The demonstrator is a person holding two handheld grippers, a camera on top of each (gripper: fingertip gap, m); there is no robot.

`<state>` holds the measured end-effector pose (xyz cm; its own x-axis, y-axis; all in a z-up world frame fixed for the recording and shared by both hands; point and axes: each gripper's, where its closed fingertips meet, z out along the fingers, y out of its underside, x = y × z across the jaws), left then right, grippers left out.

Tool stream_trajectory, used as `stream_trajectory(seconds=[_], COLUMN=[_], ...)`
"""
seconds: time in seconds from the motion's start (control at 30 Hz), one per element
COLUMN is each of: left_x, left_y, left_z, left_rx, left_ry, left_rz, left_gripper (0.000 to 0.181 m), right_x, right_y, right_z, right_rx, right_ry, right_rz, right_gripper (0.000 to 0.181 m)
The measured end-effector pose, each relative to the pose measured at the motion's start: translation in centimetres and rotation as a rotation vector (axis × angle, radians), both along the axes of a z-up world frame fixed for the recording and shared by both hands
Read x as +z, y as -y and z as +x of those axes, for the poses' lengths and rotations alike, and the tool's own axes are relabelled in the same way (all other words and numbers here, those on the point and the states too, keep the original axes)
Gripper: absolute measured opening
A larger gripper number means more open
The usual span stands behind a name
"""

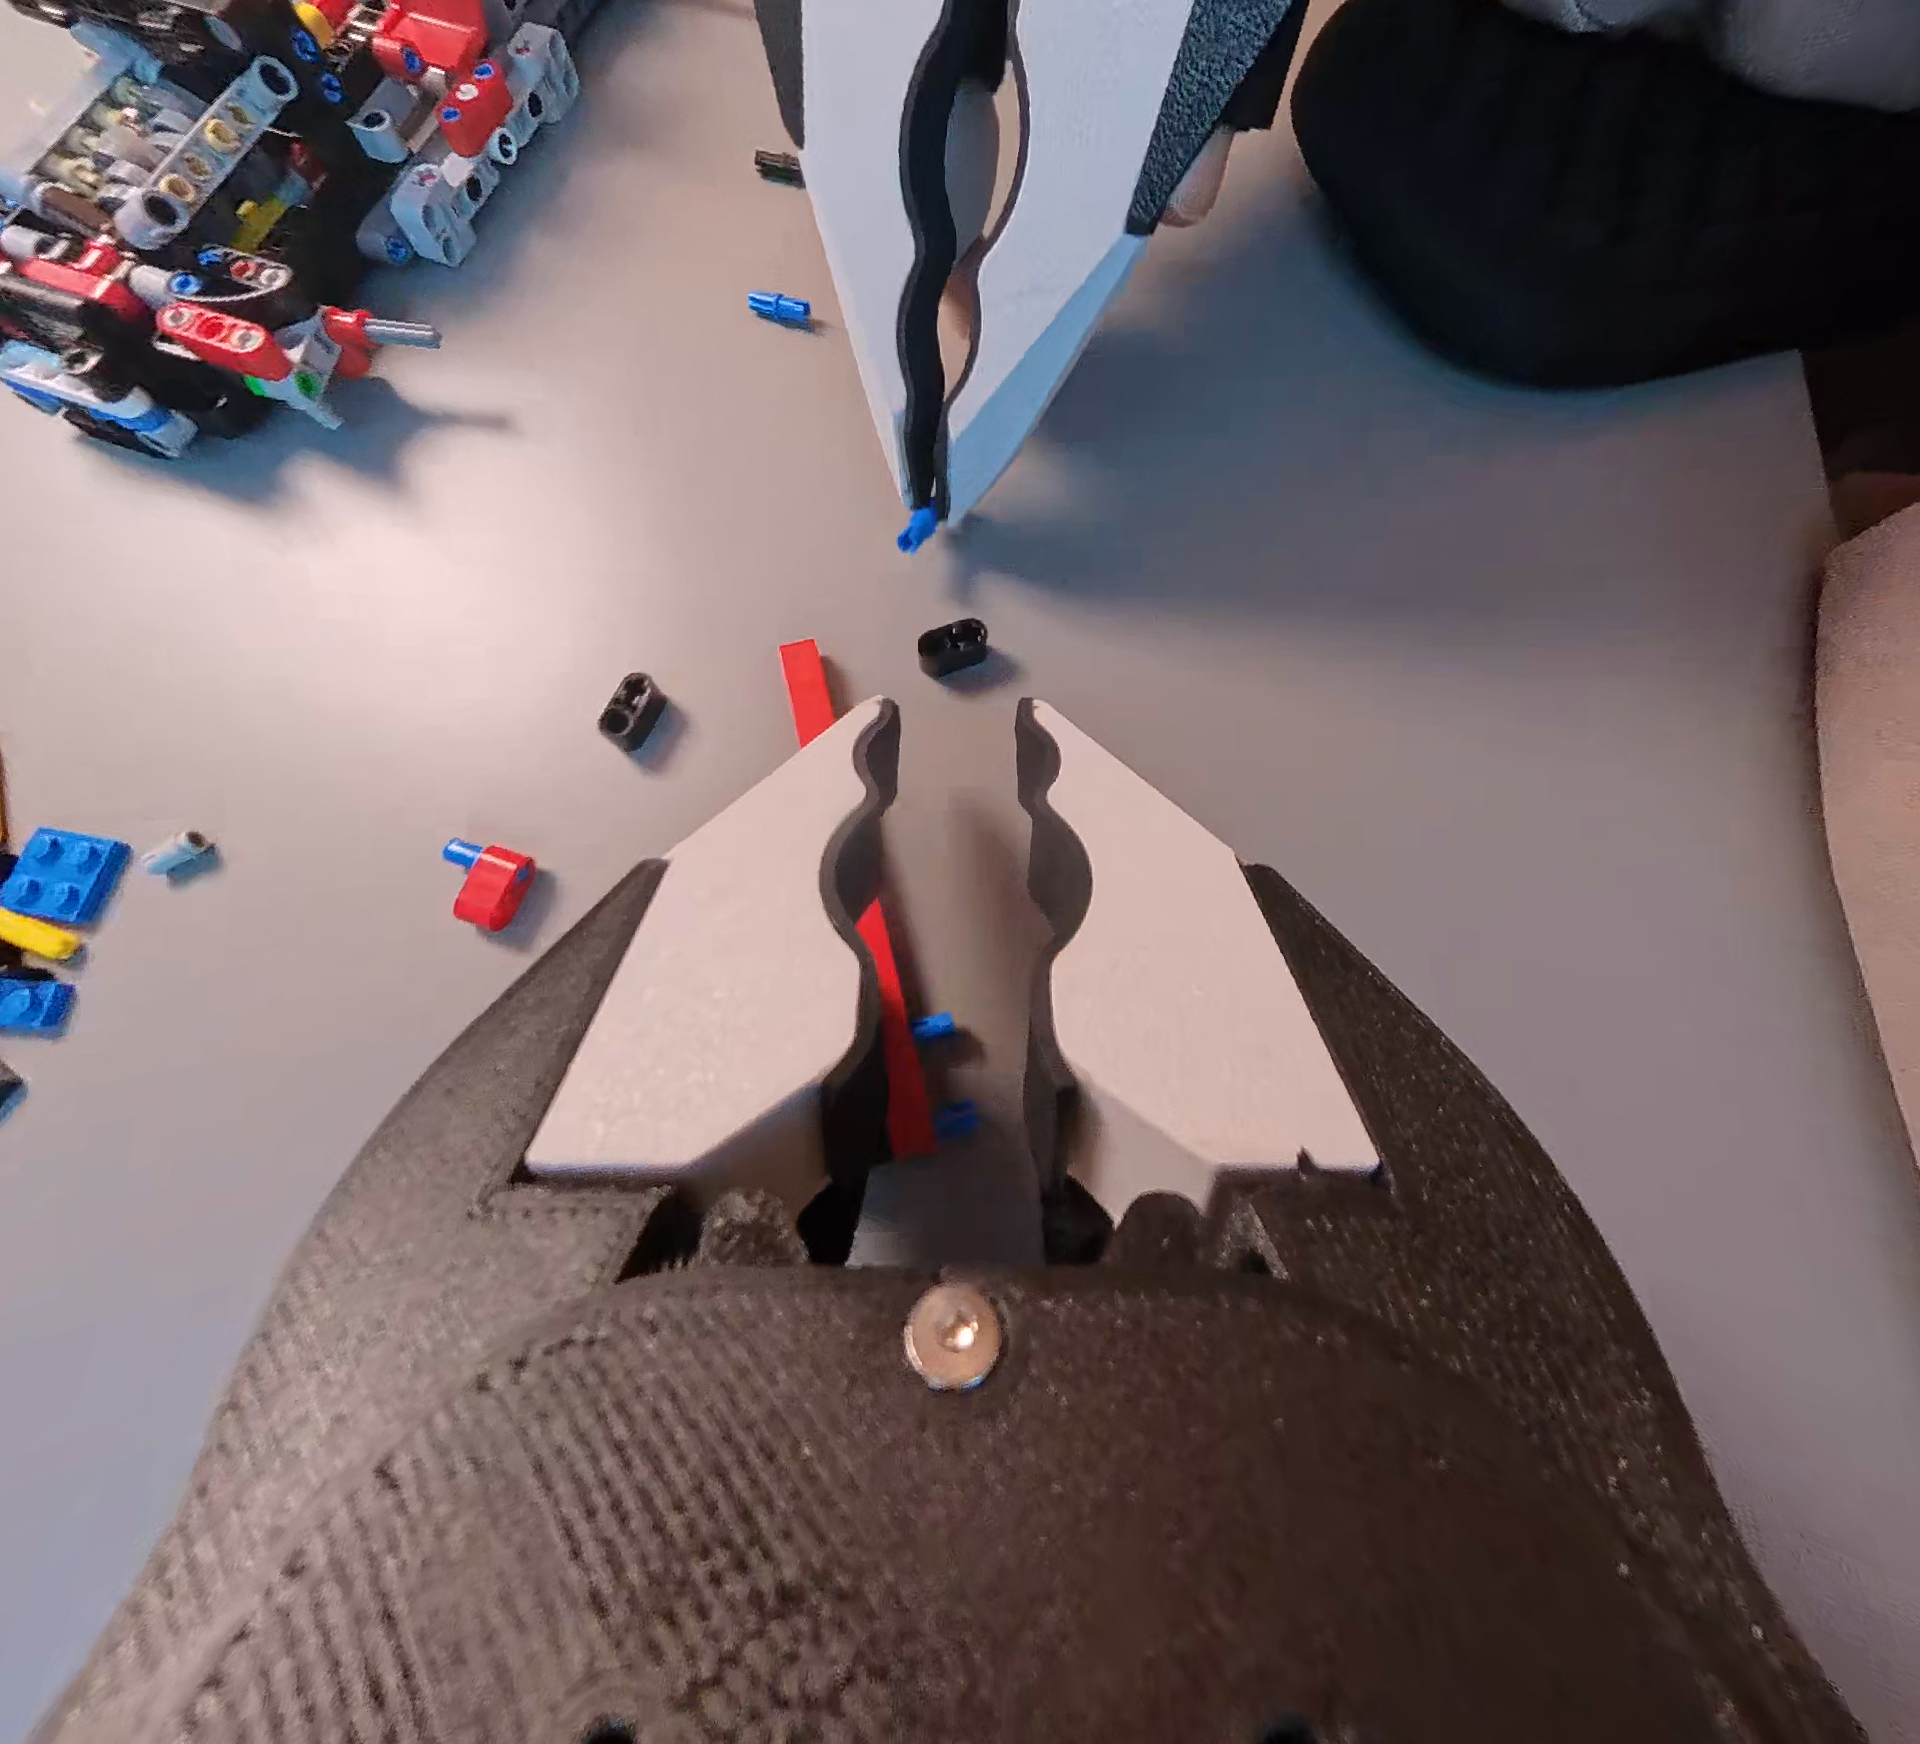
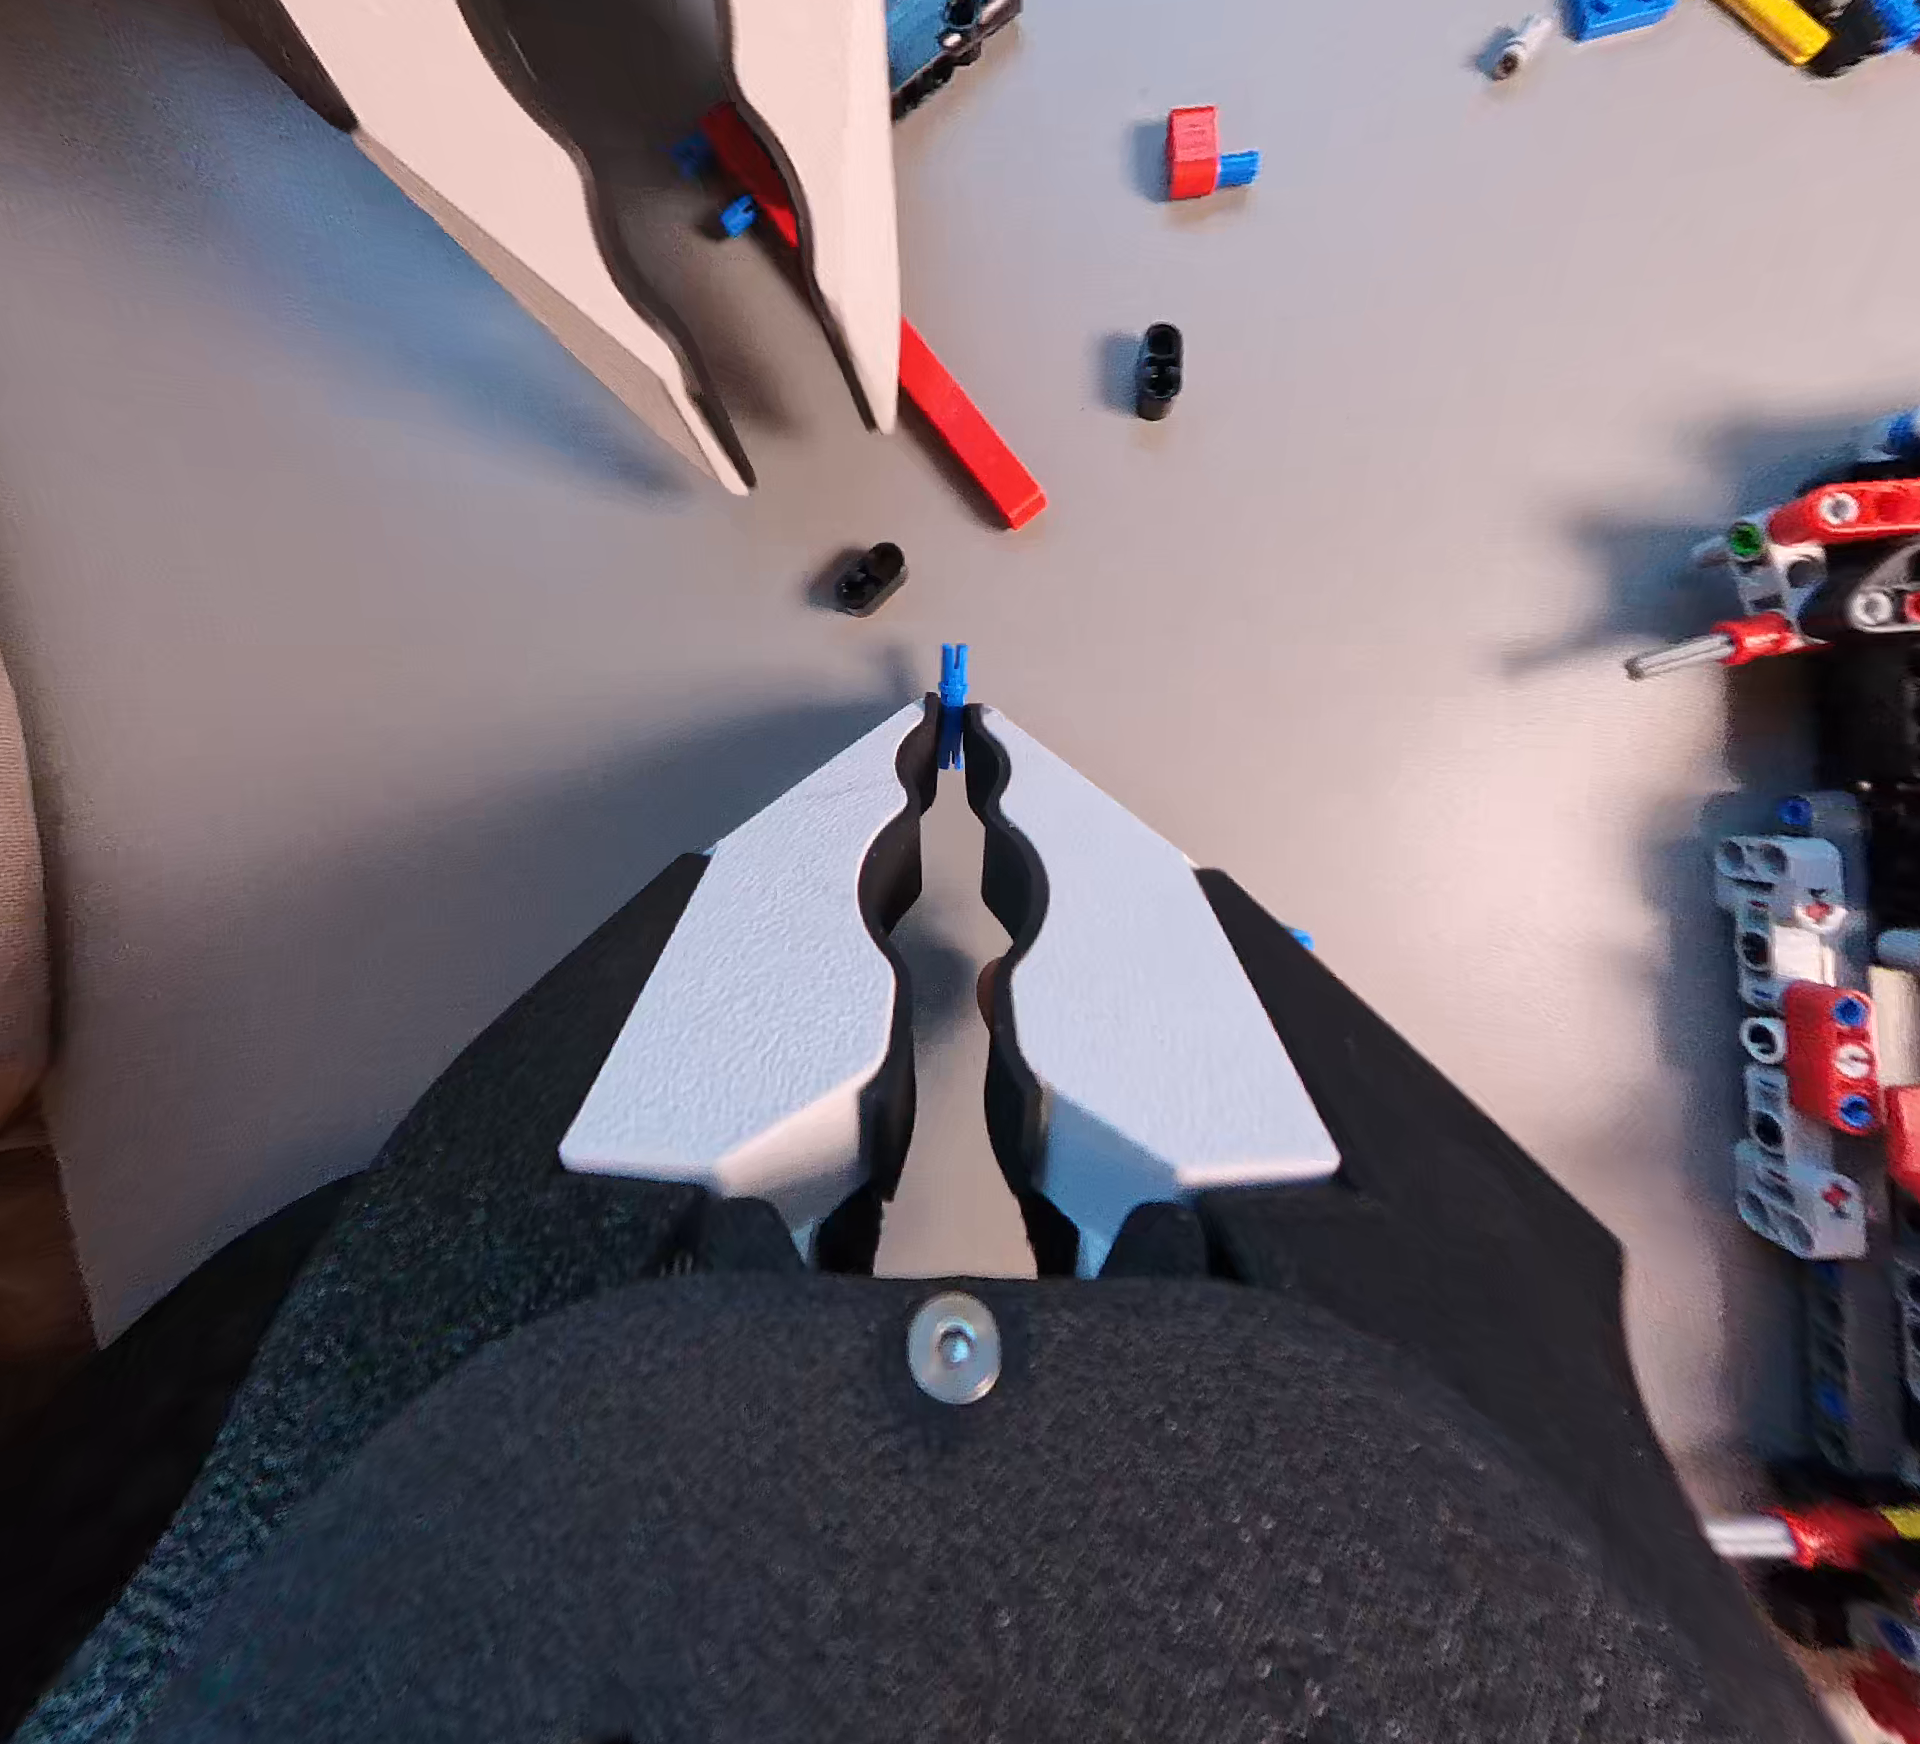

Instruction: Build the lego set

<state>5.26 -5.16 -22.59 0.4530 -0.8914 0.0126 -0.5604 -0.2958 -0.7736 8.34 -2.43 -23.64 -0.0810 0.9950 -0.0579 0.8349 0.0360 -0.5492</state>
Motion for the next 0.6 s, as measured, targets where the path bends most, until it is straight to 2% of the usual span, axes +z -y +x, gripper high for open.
stream_trajectory(seconds=[0.17,0.33,0.5,0.6], left_x=[-0.3,-0.6,-0.3,-0.7], left_y=[0.1,0.2,1.5,1.1], left_z=[0.6,-0.4,-0.5,0.2], left_rx=[-0.008,0.022,0.027,0.044], left_ry=[-0.039,-0.085,-0.097,-0.087], left_rz=[0.015,0.046,0.052,0.037], left_gripper=[0.021,0.024,0.015,0.015], right_x=[-0.4,-0.5,-0.3,-0.5], right_y=[1.7,3.3,2.1,1.5], right_z=[-1.0,-2.0,-1.3,-1.4], right_rx=[0.054,0.116,0.066,0.048], right_ry=[0.005,-0.001,-0.012,0.002], right_rz=[-0.004,-0.007,-0.007,0.006], right_gripper=[0.001,0.001,0.001,0.001])
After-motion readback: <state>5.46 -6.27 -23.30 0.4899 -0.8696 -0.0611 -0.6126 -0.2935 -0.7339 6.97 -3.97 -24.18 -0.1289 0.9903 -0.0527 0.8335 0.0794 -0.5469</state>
